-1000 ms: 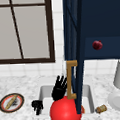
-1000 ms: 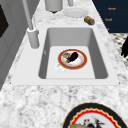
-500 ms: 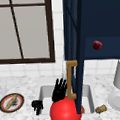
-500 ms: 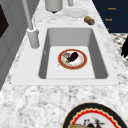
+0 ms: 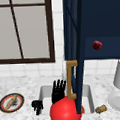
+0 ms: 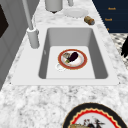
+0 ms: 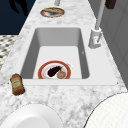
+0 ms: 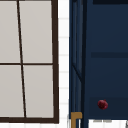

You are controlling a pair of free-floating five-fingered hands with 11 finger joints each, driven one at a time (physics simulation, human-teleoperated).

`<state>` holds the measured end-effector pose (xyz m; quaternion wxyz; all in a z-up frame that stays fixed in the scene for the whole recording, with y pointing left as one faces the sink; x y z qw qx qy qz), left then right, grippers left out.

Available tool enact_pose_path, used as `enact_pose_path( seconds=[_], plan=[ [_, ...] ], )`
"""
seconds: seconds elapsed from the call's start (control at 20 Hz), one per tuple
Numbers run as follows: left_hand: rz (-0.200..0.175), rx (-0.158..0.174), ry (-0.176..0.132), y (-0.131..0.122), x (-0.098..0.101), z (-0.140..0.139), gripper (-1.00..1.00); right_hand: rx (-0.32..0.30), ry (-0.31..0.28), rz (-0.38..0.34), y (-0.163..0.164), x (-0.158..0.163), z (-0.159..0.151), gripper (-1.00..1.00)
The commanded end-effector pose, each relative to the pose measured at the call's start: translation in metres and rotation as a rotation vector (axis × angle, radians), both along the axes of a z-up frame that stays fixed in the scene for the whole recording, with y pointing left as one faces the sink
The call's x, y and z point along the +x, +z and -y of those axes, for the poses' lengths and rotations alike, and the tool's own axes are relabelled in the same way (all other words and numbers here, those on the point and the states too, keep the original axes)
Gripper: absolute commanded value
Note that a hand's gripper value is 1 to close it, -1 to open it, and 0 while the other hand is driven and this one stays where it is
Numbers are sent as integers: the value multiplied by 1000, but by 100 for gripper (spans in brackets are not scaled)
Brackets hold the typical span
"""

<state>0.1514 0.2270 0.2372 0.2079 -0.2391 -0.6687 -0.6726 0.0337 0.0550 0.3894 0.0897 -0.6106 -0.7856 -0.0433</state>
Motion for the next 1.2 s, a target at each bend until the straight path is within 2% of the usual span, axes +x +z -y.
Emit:
enact_pose_path(
  seconds=[0.0, 0.45, 0.65, 0.75, 0.85, 0.95, 1.15],
  plan=[
    [0, 0, 0, 0, 0, 0, 0, -21, 37, -125, -3, 0, 0, -100],
    [0, 0, 0, 0, 0, 0, 0, -37, 170, -157, -12, 0, 11, -100],
    [0, 0, 0, 0, 0, 0, 0, -24, 232, -171, -13, 3, 18, -100],
    [0, 0, 0, 0, 0, 0, 0, 17, 256, -148, -19, 7, 23, -100],
    [0, 0, 0, 0, 0, 0, 0, -19, 266, -62, -16, 5, 19, -100],
    [0, 0, 0, 0, 0, 0, 0, -13, 270, -64, -17, 7, 22, -100],
    [0, 0, 0, 0, 0, 0, 0, -7, 314, -74, -17, 9, 29, -100]
  ],
)
